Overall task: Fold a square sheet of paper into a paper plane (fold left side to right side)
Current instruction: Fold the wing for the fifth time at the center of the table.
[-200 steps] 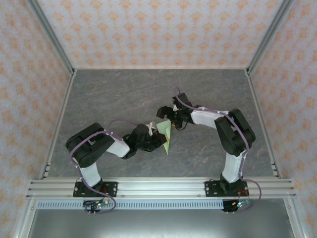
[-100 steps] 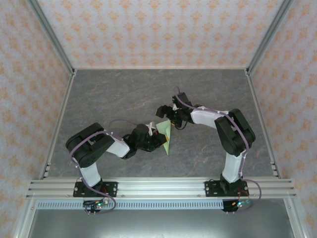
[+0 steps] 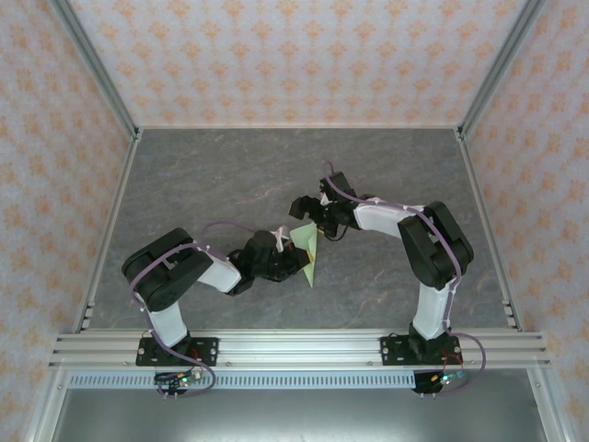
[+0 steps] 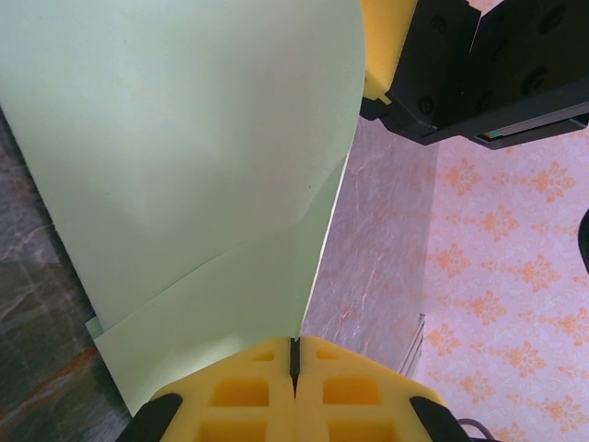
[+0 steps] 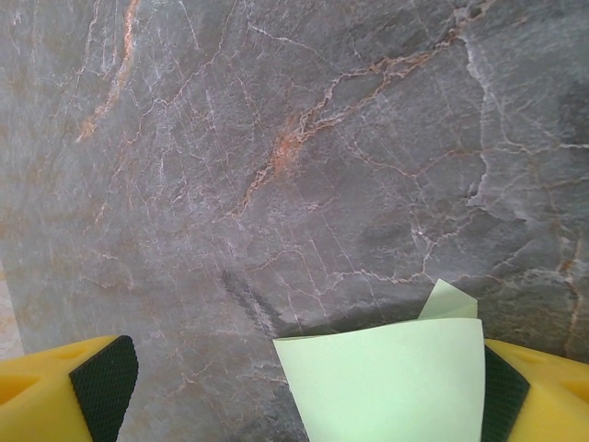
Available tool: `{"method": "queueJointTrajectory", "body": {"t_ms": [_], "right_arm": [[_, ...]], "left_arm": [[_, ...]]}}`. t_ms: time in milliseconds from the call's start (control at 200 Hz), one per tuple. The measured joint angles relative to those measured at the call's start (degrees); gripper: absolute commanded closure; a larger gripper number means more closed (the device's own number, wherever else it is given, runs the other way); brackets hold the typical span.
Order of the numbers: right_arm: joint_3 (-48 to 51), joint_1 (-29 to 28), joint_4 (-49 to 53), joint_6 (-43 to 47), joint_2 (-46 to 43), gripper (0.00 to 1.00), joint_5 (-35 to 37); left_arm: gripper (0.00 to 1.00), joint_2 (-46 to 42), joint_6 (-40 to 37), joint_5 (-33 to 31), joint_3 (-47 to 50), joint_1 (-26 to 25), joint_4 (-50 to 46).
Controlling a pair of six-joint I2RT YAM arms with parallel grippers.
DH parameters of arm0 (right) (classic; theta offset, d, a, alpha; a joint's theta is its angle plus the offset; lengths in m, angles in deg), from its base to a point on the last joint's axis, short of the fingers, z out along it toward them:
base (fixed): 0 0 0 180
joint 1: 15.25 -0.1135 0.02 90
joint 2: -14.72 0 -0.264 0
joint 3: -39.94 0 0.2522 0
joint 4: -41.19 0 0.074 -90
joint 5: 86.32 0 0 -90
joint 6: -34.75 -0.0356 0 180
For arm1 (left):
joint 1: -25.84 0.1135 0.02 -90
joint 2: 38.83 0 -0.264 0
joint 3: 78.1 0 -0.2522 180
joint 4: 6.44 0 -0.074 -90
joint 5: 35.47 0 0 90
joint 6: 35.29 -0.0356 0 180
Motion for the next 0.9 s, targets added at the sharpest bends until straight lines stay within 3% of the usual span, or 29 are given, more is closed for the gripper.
{"method": "queueJointTrajectory", "body": {"t_ms": [901], "right_arm": [[-5.4,-1.4,7.4,4.9,2.5,0.04,2.7]], "left_arm": [[1.0,-1.2,-1.1,-0.4,1.4,0.7,-0.5]]}}
